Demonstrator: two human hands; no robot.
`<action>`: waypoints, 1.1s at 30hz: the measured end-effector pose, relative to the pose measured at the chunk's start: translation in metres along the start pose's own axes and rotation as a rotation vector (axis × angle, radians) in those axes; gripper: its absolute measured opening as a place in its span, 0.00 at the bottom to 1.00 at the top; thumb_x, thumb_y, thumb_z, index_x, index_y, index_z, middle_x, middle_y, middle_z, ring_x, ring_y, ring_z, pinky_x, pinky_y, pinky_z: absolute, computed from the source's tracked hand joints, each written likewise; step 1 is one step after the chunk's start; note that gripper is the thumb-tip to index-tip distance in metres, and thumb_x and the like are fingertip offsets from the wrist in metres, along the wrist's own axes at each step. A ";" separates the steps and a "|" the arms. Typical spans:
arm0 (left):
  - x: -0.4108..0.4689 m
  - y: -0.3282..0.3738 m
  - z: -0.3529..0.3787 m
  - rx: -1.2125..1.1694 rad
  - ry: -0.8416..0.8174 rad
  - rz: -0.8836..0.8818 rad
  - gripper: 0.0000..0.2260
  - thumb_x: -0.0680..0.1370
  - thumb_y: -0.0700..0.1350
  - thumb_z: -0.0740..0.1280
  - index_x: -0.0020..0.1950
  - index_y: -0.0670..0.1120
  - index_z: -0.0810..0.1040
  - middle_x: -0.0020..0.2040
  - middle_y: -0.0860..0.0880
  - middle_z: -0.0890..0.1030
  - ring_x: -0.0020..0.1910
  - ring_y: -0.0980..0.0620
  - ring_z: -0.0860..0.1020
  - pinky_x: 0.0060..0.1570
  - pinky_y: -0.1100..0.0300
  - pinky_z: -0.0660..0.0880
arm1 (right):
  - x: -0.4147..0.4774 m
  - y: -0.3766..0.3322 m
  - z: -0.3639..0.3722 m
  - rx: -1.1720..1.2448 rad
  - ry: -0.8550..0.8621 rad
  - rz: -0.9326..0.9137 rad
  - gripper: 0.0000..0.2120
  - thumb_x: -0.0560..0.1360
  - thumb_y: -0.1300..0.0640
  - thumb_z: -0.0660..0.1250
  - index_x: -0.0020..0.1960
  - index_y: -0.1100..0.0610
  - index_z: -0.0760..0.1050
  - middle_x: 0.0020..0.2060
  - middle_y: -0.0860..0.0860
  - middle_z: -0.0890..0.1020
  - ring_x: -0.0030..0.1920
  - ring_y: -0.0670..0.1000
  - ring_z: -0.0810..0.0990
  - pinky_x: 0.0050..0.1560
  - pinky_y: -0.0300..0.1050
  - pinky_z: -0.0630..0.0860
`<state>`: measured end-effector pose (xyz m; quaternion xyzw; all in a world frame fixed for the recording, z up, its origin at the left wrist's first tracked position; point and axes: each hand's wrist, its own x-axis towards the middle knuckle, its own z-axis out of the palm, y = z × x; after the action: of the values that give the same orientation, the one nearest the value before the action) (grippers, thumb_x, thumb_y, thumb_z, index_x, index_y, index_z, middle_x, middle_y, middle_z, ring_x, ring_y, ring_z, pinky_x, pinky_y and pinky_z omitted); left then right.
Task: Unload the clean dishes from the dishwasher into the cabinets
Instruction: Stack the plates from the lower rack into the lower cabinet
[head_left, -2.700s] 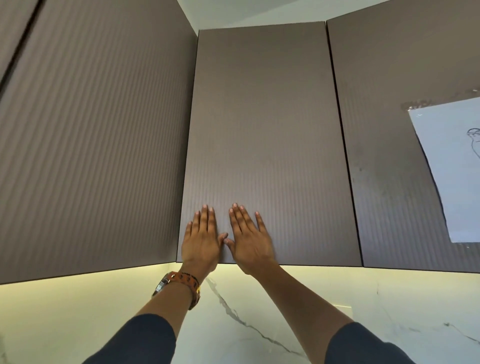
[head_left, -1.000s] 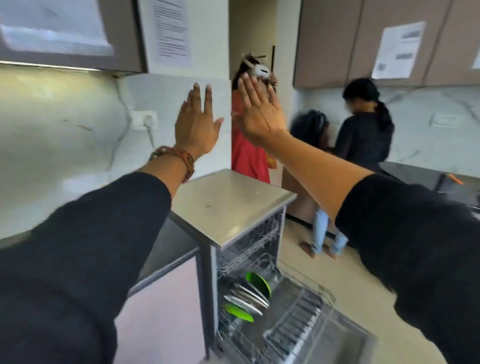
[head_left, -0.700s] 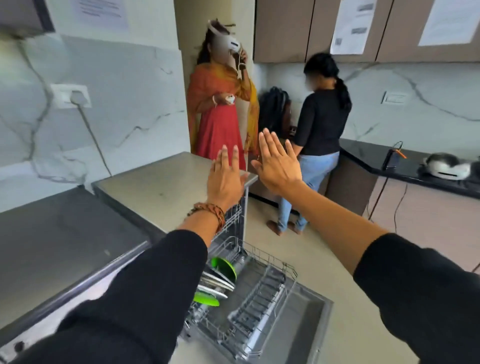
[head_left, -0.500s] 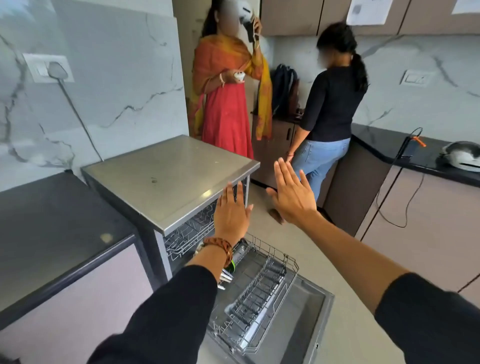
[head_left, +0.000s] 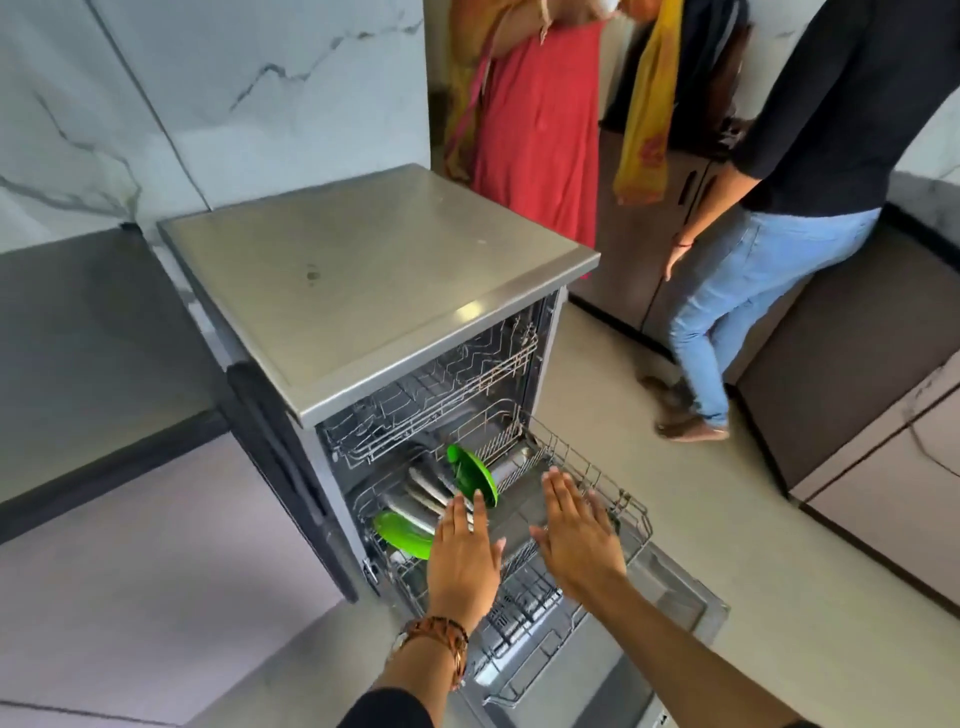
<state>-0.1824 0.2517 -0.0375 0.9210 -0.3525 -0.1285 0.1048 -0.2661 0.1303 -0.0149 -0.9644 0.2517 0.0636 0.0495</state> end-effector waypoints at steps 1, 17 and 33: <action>0.007 -0.005 0.012 -0.007 -0.007 -0.029 0.29 0.82 0.55 0.50 0.77 0.43 0.44 0.78 0.41 0.49 0.77 0.46 0.50 0.76 0.54 0.51 | 0.009 -0.001 0.018 -0.010 -0.001 -0.037 0.37 0.66 0.40 0.25 0.71 0.57 0.33 0.71 0.52 0.37 0.73 0.52 0.37 0.70 0.51 0.37; 0.088 -0.152 0.193 -0.210 -0.040 -0.348 0.27 0.80 0.51 0.58 0.76 0.42 0.57 0.74 0.42 0.64 0.74 0.47 0.61 0.73 0.57 0.60 | 0.141 -0.078 0.228 0.059 -0.267 -0.321 0.30 0.81 0.49 0.52 0.77 0.56 0.45 0.77 0.57 0.48 0.77 0.56 0.49 0.76 0.52 0.50; 0.193 -0.195 0.243 -0.871 0.099 -0.817 0.15 0.75 0.34 0.63 0.60 0.39 0.78 0.59 0.39 0.79 0.60 0.40 0.76 0.59 0.52 0.72 | 0.221 -0.097 0.295 0.105 -0.318 -0.405 0.24 0.78 0.56 0.50 0.74 0.46 0.58 0.74 0.62 0.56 0.69 0.64 0.65 0.64 0.59 0.69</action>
<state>0.0019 0.2383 -0.3543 0.8590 0.1206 -0.2482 0.4312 -0.0558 0.1457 -0.3327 -0.9692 0.0454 0.1900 0.1501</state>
